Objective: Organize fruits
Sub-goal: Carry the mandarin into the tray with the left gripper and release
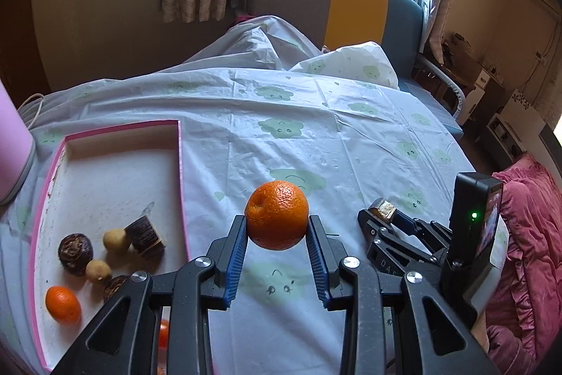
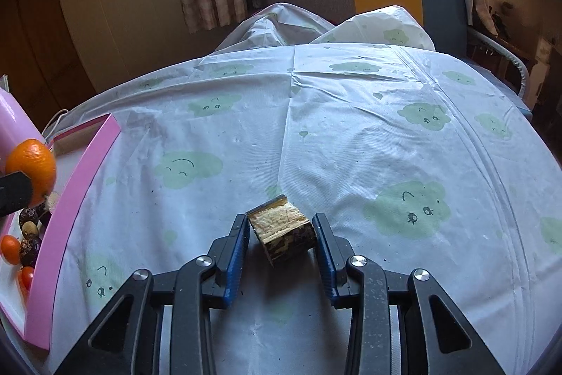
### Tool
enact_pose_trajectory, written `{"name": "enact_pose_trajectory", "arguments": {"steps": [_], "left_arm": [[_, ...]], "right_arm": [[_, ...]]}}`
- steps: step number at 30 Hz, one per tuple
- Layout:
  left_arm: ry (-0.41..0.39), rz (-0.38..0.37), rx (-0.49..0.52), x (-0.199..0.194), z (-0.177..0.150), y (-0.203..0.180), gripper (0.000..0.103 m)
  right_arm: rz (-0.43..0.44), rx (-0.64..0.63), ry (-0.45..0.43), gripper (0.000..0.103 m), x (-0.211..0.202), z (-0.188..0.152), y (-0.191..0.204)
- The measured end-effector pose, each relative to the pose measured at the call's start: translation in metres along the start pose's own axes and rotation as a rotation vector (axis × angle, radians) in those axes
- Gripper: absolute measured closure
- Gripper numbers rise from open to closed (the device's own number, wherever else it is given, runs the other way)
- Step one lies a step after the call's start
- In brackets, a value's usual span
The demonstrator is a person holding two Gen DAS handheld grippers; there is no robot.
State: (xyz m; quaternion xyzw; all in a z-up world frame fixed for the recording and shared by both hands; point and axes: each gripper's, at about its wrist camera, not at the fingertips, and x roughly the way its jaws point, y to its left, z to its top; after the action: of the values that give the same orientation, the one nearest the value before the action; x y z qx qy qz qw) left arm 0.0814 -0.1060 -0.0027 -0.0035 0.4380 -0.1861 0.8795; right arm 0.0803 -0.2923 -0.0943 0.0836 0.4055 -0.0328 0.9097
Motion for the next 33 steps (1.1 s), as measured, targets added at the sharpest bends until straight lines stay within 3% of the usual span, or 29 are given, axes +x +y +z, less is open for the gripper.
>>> {"name": "enact_pose_trajectory", "arguments": {"steps": [10, 20, 26, 33], "left_arm": [[-0.034, 0.037, -0.038, -0.029, -0.016, 0.039, 0.069], [-0.046, 0.145, -0.069, -0.06, -0.049, 0.1, 0.069], [-0.015, 0.185, -0.121, -0.062, -0.071, 0.129, 0.069], [0.018, 0.199, -0.147, -0.047, -0.086, 0.137, 0.069]], "right_arm": [[-0.031, -0.031, 0.01, 0.066, 0.001, 0.0, 0.005], [-0.06, -0.058, 0.012, 0.066, 0.002, -0.001, 0.01], [-0.077, -0.073, 0.013, 0.066, 0.002, -0.001, 0.013], [-0.086, -0.08, 0.014, 0.066, 0.002, -0.001, 0.014]]}}
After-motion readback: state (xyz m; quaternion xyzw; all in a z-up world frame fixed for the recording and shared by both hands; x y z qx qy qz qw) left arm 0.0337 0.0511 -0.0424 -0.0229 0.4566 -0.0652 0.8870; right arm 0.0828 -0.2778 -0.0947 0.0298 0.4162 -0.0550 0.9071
